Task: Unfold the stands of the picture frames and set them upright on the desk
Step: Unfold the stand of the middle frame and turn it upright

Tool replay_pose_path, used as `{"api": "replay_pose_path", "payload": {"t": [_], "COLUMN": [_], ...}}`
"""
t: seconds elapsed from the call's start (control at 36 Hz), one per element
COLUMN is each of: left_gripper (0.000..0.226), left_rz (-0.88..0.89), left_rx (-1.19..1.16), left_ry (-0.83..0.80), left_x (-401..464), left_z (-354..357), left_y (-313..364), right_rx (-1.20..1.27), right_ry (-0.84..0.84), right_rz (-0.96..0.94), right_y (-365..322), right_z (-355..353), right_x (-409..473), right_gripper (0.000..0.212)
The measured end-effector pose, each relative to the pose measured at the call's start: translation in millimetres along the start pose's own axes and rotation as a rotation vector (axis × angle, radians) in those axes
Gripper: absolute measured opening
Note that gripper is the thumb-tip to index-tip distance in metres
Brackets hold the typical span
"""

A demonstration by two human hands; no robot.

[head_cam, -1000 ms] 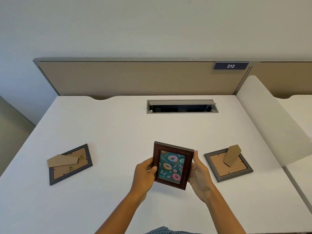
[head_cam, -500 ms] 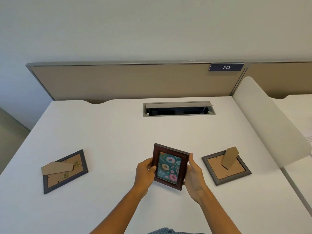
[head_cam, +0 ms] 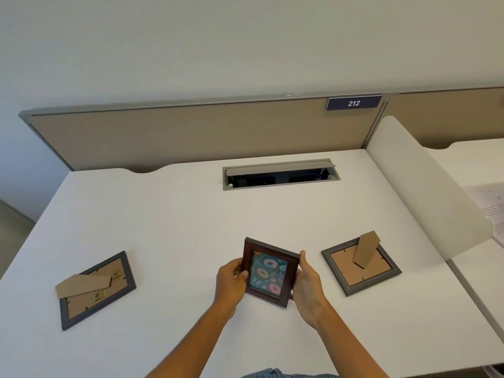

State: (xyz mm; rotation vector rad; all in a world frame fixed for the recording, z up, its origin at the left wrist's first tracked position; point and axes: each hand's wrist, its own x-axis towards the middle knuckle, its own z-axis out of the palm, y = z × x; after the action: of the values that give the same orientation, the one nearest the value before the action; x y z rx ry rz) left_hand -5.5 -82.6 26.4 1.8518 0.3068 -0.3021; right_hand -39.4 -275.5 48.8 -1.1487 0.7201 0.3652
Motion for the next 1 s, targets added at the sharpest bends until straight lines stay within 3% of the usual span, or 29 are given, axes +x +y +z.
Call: {"api": "replay_pose_path", "payload": {"t": [0.42,0.61,0.72,1.0], "left_gripper": [0.035,0.055,0.065,0.057], "left_rz": [0.015,0.073,0.205,0.555], "left_rx": [0.001,-0.04,-0.04,0.075], "left_ry": [0.004,0.023,0.117,0.255], "left_x": [-3,-18,-23,-31], "left_z": [2,1,1,14], "left_y": [-4,6,20,100], "right_rx": [-0.041,-0.088,-0.093,-0.184], "right_ry": [-0.022,0.016,0.065,0.257], "right_rz": [-0.026,-0.08,-0.14,-0.376], "right_y": [6,11,9,-15], "right_z": [-4,-16,-30,-67], "right_x": [2,-3,-4,-12], "right_gripper": [0.076,0.077,0.07,0.039]}}
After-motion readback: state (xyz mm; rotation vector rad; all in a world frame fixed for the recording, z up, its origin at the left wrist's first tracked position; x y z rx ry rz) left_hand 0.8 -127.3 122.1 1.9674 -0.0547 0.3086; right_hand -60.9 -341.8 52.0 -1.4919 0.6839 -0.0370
